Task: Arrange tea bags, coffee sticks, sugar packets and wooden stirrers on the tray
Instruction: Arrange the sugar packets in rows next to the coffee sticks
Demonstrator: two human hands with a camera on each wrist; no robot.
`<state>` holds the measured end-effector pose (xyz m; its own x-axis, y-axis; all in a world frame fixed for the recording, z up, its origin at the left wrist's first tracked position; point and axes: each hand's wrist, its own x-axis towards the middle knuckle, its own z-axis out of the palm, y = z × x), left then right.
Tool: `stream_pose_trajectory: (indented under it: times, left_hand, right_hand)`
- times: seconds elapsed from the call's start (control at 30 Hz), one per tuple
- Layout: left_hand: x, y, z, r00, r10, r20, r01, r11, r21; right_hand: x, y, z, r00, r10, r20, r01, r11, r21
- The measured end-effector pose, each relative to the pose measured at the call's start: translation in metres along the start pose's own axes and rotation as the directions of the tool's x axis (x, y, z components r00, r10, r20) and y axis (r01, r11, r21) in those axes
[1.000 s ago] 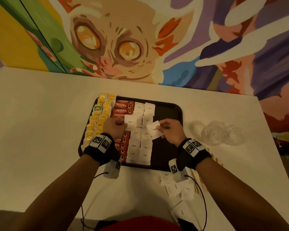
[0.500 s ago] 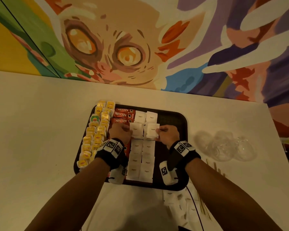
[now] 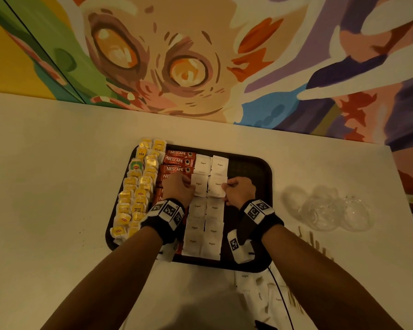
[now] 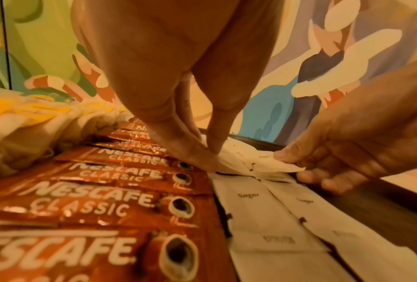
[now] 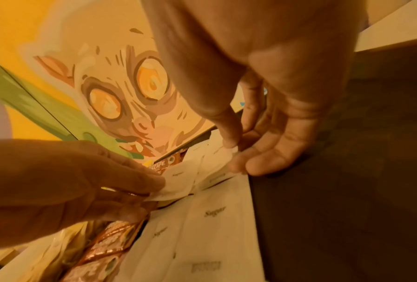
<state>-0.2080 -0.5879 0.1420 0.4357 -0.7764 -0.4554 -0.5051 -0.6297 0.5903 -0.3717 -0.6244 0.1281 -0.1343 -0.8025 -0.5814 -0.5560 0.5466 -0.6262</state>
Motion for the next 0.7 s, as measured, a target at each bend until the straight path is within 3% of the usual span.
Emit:
stream_pose_trajectory:
  times: [0.7]
  left_hand:
    - [-0.0043, 0.0066, -0.0043, 0.995, 0.095, -0.04, -0.091, 0.991, 0.102]
  right_hand:
    - [-0.0018, -0.0006, 0.0008, 0.994, -0.089, -0.059, 0.084, 0.993, -0.078]
